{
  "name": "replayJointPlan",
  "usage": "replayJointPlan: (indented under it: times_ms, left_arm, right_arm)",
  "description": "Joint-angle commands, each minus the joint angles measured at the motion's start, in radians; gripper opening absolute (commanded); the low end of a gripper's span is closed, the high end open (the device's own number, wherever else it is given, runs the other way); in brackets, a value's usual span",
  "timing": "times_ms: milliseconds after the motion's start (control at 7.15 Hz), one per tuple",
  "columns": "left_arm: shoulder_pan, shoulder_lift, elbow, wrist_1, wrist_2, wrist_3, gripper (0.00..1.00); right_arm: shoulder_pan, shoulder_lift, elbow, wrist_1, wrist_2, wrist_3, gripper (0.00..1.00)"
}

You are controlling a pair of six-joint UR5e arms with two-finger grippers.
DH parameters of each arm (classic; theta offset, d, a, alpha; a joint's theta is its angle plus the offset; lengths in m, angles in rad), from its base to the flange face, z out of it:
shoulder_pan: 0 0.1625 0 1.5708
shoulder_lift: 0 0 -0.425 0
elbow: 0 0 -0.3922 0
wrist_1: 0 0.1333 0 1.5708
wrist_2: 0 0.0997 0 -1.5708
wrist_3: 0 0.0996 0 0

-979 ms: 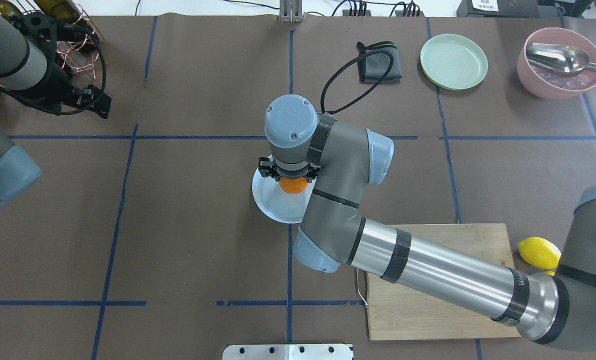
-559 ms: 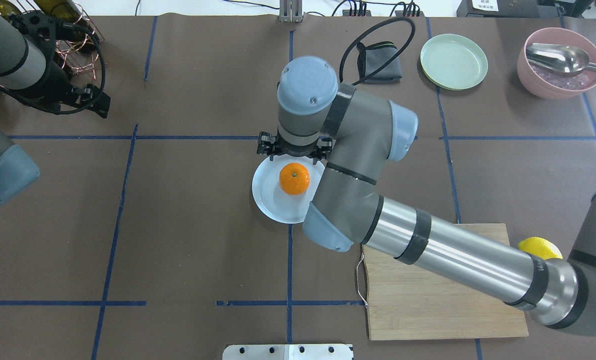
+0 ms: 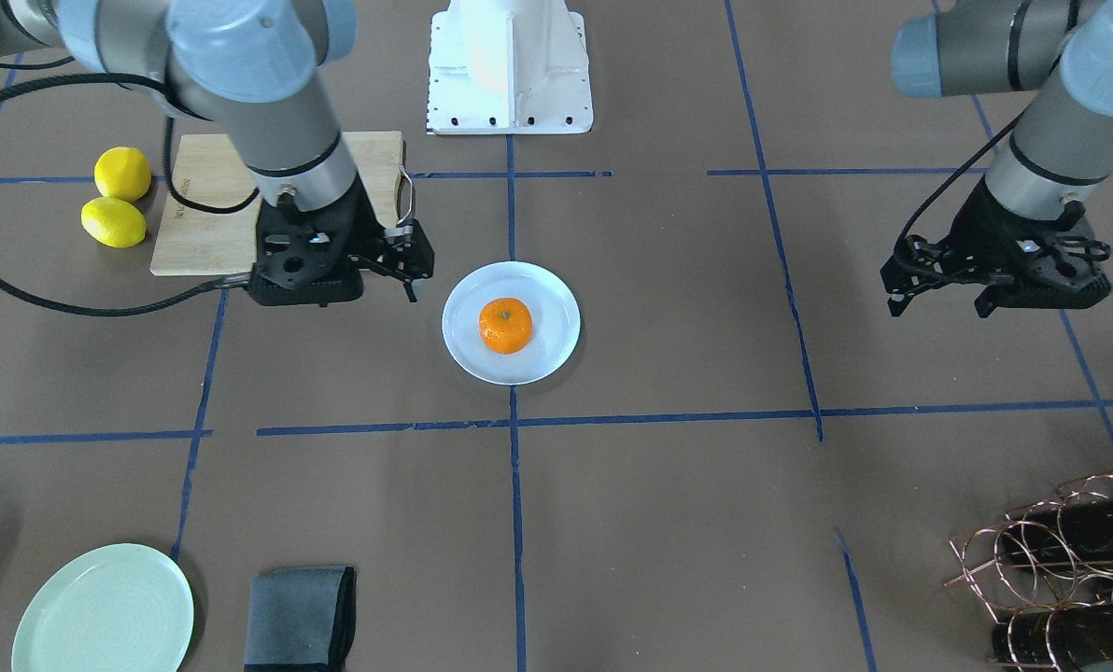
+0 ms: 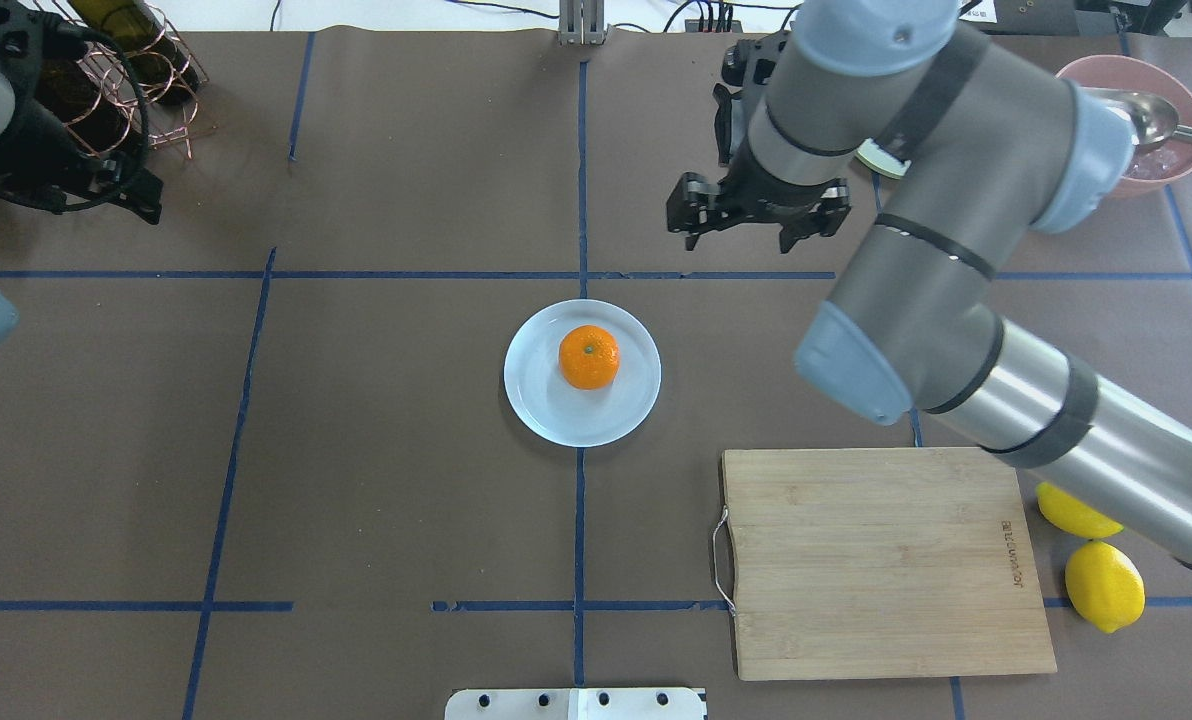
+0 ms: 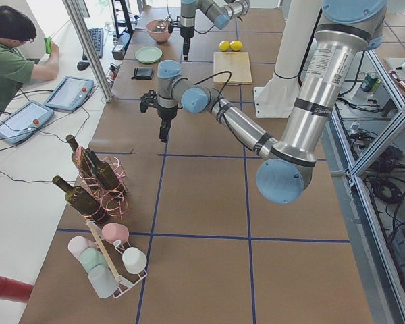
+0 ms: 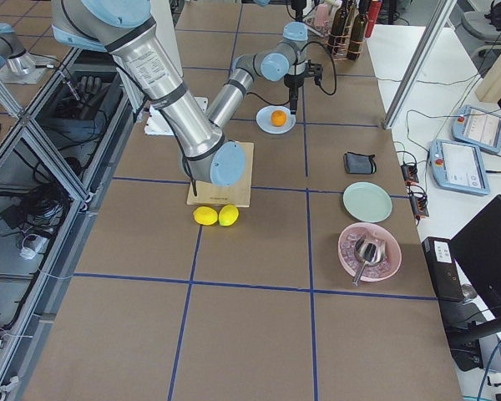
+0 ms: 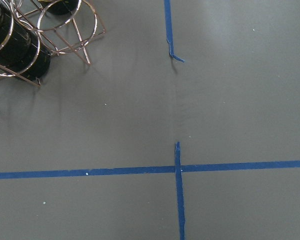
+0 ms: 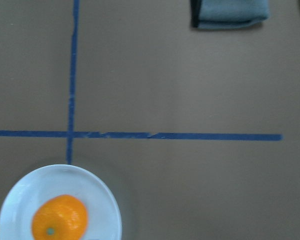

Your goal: Pick orange to plate

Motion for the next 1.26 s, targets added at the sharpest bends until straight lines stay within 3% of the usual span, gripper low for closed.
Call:
replayJointPlan:
  times_ms: [0, 140, 420, 699, 979, 1119]
  left_arm:
    - [-0.174, 0.138, 0.012, -0.007, -0.165, 0.278, 1.00]
    - [-0.267, 0.206, 0.020, -0.005, -0.179, 0.398, 1.00]
    - [-0.410, 0.254, 0.136, 0.005, -0.179, 0.581, 1.00]
    - [-0.446, 0.272, 0.199, 0.007, -0.181, 0.606, 1.00]
    - [-0.448, 0.303, 0.201, 0.007, -0.211, 0.591, 1.00]
    - [-0.448, 0.315, 0.203, 0.007, -0.217, 0.591, 1.00]
  right_arm:
    - [0.175, -0.155, 0.067, -0.030, 0.123, -0.257, 1.00]
    - [0.261, -0.227, 0.066, -0.030, 0.170, -0.399, 1.00]
    - [0.407, -0.352, 0.029, -0.032, 0.197, -0.691, 1.00]
    - [0.508, -0.414, -0.063, -0.022, 0.252, -0.875, 1.00]
    - [0.621, -0.449, -0.187, -0.019, 0.356, -1.021, 1.00]
    - [0.642, -0.490, -0.190, -0.018, 0.356, -1.031, 1.00]
